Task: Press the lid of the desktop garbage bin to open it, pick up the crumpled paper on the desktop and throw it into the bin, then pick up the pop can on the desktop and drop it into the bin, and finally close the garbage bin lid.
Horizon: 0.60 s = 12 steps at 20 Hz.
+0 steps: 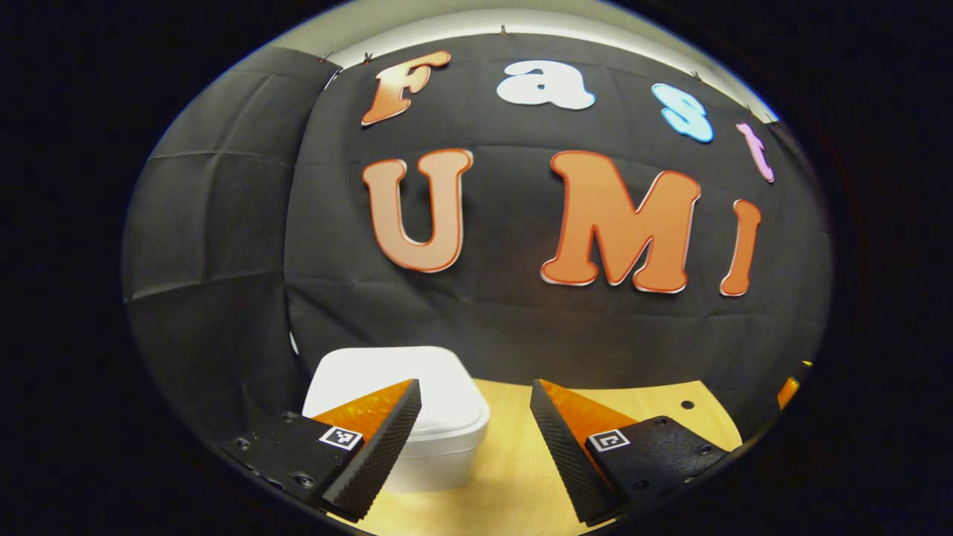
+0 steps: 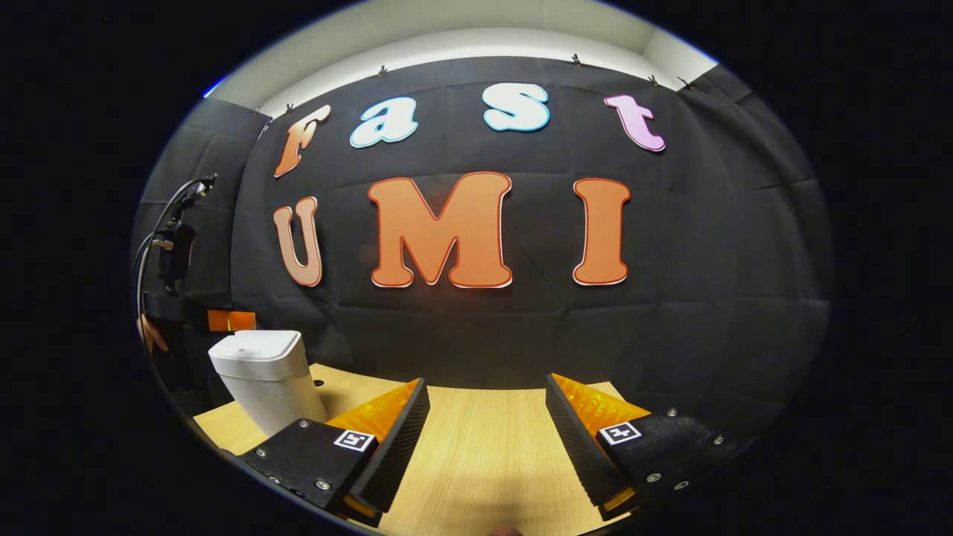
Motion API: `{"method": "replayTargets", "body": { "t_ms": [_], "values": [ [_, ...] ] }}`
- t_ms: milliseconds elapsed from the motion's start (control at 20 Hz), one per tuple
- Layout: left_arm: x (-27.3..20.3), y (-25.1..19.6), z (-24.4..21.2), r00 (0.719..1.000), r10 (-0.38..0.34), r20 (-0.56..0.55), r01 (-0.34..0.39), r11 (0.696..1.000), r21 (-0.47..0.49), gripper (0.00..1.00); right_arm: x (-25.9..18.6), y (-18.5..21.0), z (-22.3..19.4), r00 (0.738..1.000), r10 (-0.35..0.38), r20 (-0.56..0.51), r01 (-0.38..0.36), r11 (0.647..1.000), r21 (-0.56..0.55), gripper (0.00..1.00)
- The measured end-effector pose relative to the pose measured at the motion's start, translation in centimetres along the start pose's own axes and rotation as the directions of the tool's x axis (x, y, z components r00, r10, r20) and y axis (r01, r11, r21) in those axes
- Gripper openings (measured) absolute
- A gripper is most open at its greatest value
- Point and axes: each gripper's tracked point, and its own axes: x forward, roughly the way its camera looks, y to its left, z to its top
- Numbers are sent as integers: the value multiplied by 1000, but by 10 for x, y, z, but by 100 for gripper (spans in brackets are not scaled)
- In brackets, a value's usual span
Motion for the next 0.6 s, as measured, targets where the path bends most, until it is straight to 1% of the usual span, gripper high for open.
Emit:
{"method": "replayTargets", "body": {
  "t_ms": [50,150,250,400,500,600],
  "values": [
    [-6,-13,4,999,-19,26,18,1000,12,92,0,0,2,1000,-3,6,3,1000,-2,94],
    [-17,-38,4,996,-60,67,58,998,33,93,-1,0,6,1000,-4,15,4,1000,-6,94],
    [-29,-62,-1,992,-97,77,93,995,46,95,-3,2,11,1000,-1,24,1,1000,-7,94],
    [-42,-93,-10,985,-152,79,150,988,38,95,-4,-3,12,999,-25,27,25,999,-22,94],
    [-51,-109,-7,977,-185,102,184,983,19,95,-5,-5,13,999,-37,26,37,999,-8,94],
    [-57,-124,-5,969,-213,128,214,977,11,94,-6,-9,15,998,-63,28,63,998,12,93]
  ]
}}
